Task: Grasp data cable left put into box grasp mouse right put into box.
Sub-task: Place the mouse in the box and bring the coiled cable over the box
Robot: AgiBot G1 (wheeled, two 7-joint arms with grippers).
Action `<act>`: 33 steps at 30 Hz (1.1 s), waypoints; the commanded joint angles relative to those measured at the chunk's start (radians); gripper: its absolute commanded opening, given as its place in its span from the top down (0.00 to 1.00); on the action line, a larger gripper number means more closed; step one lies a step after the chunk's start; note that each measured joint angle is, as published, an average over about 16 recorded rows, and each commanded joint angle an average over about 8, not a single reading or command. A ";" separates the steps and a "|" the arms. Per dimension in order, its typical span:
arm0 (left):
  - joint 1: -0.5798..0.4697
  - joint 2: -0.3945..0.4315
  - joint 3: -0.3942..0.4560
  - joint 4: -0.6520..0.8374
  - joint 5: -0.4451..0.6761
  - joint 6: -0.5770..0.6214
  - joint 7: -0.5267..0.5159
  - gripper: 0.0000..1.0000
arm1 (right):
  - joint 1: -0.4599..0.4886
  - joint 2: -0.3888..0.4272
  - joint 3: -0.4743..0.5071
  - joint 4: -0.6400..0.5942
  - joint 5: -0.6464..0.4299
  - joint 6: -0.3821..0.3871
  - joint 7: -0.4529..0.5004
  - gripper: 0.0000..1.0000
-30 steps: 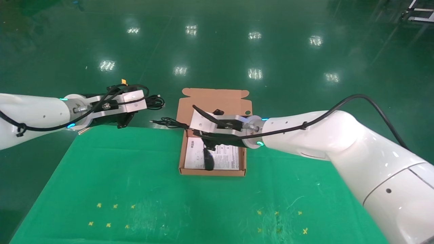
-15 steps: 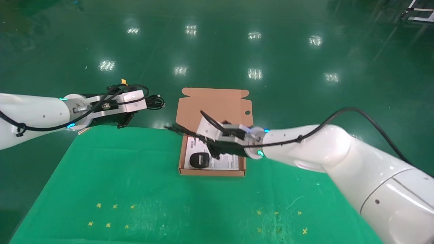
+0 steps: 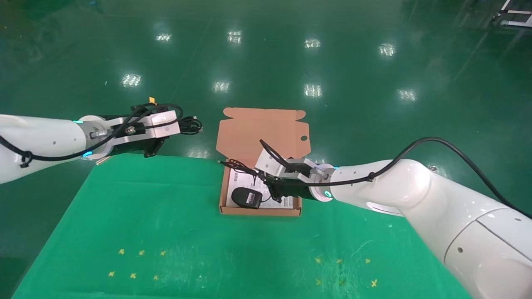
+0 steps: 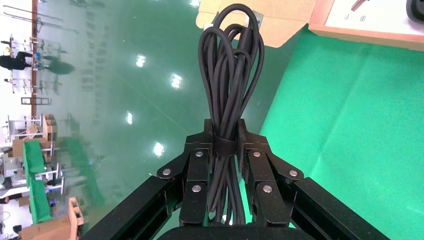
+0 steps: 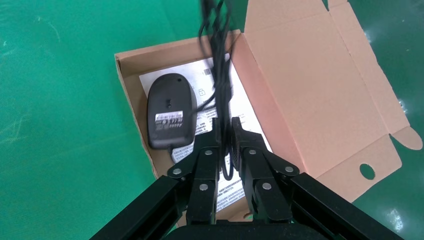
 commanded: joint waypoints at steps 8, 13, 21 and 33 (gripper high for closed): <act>0.027 0.028 0.006 0.008 -0.029 -0.022 0.015 1.00 | 0.002 0.024 -0.010 0.033 -0.001 0.013 0.016 0.00; 0.059 0.071 0.016 0.033 -0.066 -0.064 0.051 1.00 | 0.024 0.071 -0.007 0.063 -0.008 0.032 0.025 0.00; 0.110 0.191 0.051 0.145 -0.127 -0.186 0.183 1.00 | 0.069 0.251 -0.018 0.212 -0.050 0.052 0.062 0.00; 0.103 0.334 0.118 0.394 -0.298 -0.344 0.417 1.00 | 0.112 0.575 -0.082 0.590 -0.175 0.045 0.260 0.00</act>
